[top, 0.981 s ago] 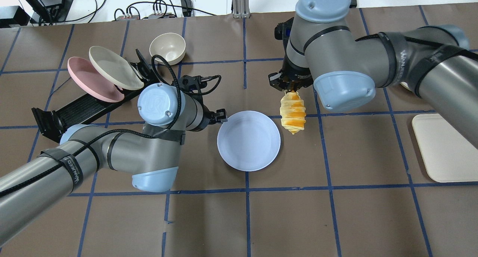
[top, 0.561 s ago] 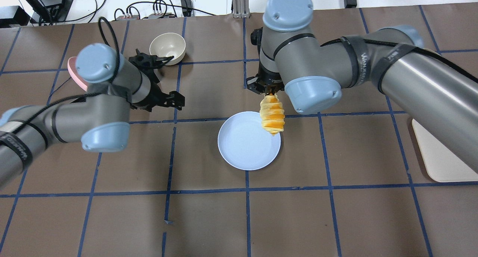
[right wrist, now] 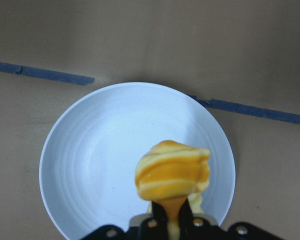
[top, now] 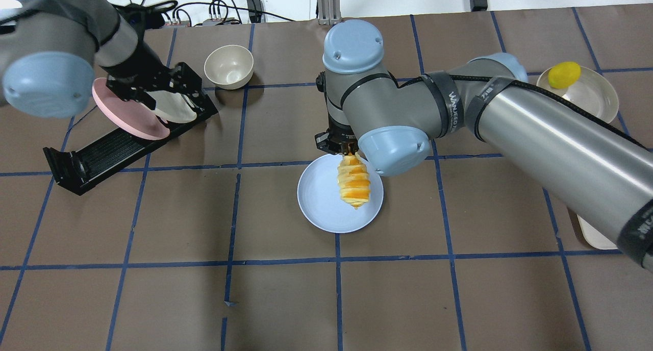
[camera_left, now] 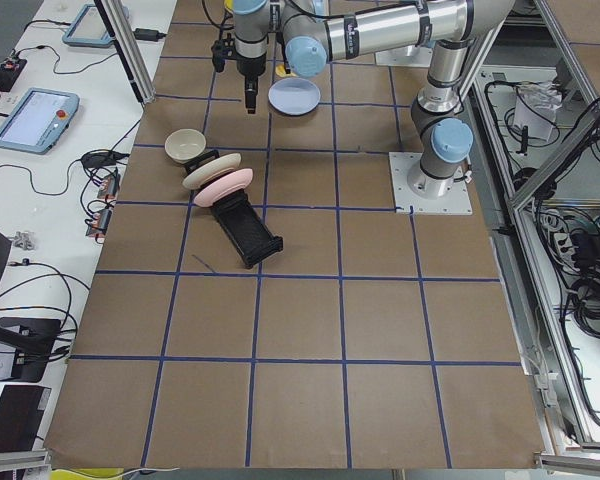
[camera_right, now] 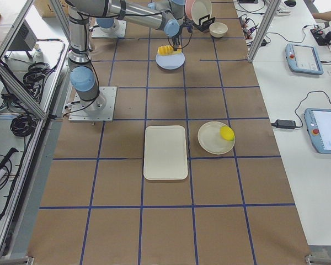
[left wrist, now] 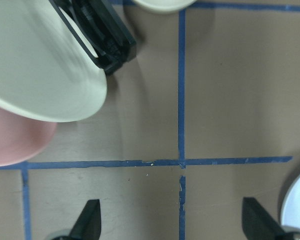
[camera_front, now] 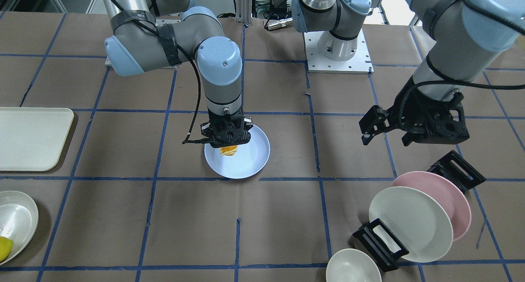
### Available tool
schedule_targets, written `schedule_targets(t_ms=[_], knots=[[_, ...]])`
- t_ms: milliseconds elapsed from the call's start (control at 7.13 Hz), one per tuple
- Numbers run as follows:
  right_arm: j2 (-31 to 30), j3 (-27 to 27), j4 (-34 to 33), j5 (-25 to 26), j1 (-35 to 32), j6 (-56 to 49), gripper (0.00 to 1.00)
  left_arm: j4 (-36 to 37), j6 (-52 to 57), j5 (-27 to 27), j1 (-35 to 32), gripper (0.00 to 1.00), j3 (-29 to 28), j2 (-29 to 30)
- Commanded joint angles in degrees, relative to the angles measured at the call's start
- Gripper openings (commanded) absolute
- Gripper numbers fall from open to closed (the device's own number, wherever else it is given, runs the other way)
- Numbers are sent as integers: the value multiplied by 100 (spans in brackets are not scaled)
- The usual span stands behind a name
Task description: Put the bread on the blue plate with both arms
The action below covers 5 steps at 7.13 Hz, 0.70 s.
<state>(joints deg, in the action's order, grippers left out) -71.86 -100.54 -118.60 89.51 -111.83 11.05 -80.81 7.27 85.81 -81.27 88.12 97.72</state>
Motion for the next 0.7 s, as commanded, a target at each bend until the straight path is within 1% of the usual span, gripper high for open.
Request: schedule_targets(t_ms=[0, 140, 280, 421, 561], knots=[[49, -177, -223, -21, -66, 11, 1, -286, -6, 59, 6, 100, -190, 27], [154, -159, -390, -143, -128, 98, 1, -469, -6, 68, 15, 100, -190, 28], [320, -142, -635, -161, -233, 273, 2, -732, -6, 77, 15, 100, -190, -16], [435, -176, -794, -135, -268, 275, 2, -813, -49, 77, 15, 100, -198, -25], [445, -212, -805, -135, -269, 275, 5, -822, -50, 77, 15, 100, -190, -25]])
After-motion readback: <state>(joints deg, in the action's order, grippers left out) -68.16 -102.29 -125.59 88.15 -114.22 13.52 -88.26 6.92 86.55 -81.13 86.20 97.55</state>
